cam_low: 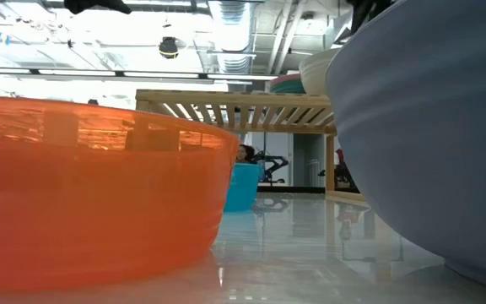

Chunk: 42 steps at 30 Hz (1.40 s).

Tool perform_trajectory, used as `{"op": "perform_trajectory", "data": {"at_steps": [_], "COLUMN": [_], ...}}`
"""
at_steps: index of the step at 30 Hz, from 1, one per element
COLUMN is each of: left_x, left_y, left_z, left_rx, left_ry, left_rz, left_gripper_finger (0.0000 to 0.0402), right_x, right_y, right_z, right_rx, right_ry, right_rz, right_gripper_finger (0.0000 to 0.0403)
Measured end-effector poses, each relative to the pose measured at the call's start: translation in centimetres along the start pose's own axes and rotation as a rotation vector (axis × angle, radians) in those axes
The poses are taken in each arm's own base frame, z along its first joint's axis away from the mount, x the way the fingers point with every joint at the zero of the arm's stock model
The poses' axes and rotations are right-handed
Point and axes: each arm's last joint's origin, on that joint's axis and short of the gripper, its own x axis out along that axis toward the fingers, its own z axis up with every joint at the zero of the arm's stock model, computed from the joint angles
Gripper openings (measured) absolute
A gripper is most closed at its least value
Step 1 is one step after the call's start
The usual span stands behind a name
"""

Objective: Place and stack bowls onto a shelf
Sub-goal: Stack the large gray bowl on top of the large white bowl on the shelf

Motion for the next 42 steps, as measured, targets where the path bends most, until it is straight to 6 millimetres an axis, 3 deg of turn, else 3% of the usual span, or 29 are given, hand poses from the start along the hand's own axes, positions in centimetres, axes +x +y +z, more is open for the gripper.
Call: {"op": "perform_trajectory", "data": {"at_steps": [6,12,18,24,31,37,42], "left_x": [0.0,0.0,0.0,0.0,0.0,0.0,0.0], "left_y": [0.0,0.0,0.1,0.1,0.0,0.0,-0.1], "left_z": [0.0,-0.1,-0.2,-0.2,-0.2,-0.3,-0.4], "left_rx": [-0.001,0.000,0.006,0.017,0.052,0.069,0.086], "left_ry": [0.009,0.011,0.026,0.025,0.039,0.055,0.076], "left_rz": [-0.010,-0.009,0.003,0.002,-0.022,-0.044,-0.062], "left_gripper_finger": [0.0265,0.0265,0.0265,0.0265,0.0265,0.0265,0.0265], "right_x": [-0.8,-0.6,0.5,3.9,9.3,13.6,15.1], "right_y": [1.3,4.3,8.5,13.4,16.9,18.4,19.9], "right_z": [-3.0,-8.3,-15.3,-21.4,-25.0,-26.4,-26.7], "right_rx": [0.000,-0.065,-0.094,-0.147,-0.154,-0.240,-0.260], "right_ry": [0.024,0.208,0.327,0.385,0.451,0.544,0.564], "right_rz": [0.034,0.148,0.102,0.065,-0.082,-0.153,-0.035], "right_gripper_finger": [0.0104,0.0088,0.0112,0.0179,0.0260,0.0268,0.0269]}}
